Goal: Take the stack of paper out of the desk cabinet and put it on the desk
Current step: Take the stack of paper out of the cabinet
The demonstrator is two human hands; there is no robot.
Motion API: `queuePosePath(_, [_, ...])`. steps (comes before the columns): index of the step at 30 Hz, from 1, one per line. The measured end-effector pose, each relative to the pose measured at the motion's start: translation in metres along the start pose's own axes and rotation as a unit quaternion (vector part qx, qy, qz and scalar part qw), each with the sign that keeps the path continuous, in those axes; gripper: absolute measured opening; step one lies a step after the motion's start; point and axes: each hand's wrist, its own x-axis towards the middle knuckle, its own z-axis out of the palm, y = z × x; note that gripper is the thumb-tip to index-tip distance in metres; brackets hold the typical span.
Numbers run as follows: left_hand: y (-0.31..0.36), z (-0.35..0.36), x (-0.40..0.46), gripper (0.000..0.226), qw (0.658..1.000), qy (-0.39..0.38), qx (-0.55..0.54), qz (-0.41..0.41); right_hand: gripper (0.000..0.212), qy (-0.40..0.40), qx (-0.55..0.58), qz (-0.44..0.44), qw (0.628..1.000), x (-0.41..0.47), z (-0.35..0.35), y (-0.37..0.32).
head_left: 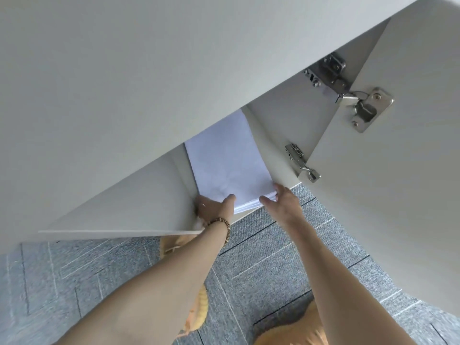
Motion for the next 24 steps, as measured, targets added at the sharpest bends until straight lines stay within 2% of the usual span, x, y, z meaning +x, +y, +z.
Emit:
queuePosePath(6, [-0.041,-0.002,-0.035,0.092,0.996,-0.047,0.065,0.048,0.062,-0.028,-0.018,0.062,0.998,-0.030,-0.007,0.039])
queuePosePath(10, [-0.073,-0.004,-0.041,0.092,0.994,-0.053,0.096,0.020,0.051,-0.009,0.019,0.108,0.994,-0.038,-0.004,0.058])
queuePosePath(13, [-0.083,-0.005,-0.038,0.077,0.997,-0.046,0.052,-0.022,0.052,0.010,0.044,0.113,0.993,-0.031,-0.001,0.058])
queuePosePath(16, [-0.084,-0.007,-0.033,0.066,0.997,-0.047,-0.007,-0.054,0.054,-0.014,0.052,0.101,0.993,-0.023,0.003,0.054])
queuePosePath(20, [-0.083,-0.010,-0.025,0.061,0.997,-0.041,-0.031,-0.053,0.047,-0.029,0.079,0.105,0.991,-0.019,0.001,0.057])
queuePosePath(24, [-0.073,-0.017,-0.020,0.046,0.996,-0.060,-0.042,-0.053,0.039,-0.118,0.117,0.122,0.979,-0.020,-0.008,0.059])
